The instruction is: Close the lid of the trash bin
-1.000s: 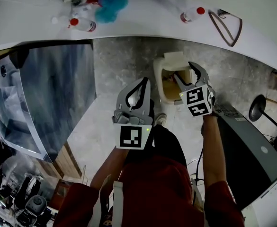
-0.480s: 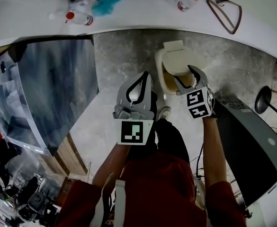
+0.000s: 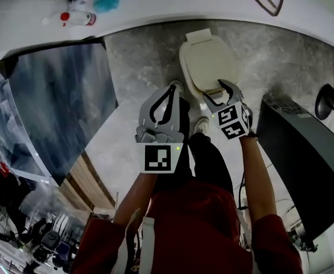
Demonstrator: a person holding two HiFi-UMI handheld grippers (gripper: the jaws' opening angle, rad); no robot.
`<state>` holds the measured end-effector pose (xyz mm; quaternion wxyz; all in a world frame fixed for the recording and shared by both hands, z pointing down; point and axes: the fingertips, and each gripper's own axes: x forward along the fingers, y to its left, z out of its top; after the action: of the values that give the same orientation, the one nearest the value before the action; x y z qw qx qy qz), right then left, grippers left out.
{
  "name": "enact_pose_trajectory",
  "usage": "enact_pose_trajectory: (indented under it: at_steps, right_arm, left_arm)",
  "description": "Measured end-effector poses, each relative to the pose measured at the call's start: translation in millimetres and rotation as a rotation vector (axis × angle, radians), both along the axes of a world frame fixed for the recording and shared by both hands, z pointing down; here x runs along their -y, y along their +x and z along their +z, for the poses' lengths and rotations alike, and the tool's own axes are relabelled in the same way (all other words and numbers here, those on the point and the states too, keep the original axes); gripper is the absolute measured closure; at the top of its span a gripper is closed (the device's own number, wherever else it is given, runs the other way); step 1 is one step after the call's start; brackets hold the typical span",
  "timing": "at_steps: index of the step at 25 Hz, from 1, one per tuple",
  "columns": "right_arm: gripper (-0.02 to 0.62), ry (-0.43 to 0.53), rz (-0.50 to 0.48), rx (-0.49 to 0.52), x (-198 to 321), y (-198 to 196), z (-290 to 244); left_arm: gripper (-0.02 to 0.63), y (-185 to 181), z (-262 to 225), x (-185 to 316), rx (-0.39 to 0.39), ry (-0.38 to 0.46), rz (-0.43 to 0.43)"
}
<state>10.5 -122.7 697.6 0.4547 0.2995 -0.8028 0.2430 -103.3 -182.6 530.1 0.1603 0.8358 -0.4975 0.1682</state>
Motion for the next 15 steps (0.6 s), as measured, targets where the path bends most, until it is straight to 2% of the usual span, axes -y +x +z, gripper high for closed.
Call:
enact_pose_trajectory:
  at_steps: [4,8,12,15]
  right_arm:
    - [0.324,-0.039,-0.006,0.002,-19.7,6.4,18.6]
    - [0.325,-0.067,0.004,0.013,-34.6,12.4,40.8]
    - [0.327,-0.117,0.019,0.027,-54.8,13.3,65.0]
    - [0.334,-0.116,0.020,0.030,-59.4,19.0,84.5]
  left_arm:
    - [0.611,15.0,21.2,-11.3,0.027,-0.019,0.046]
    - [0.611,23.3,45.9,-19.8,0.028,-0.050,0.045]
    - [0.611,26.7,72.1,-27.8,0.063,-0.093,0.069]
    - [0.611,35.5,97.4,-25.0,0.076,-0.117,0.081]
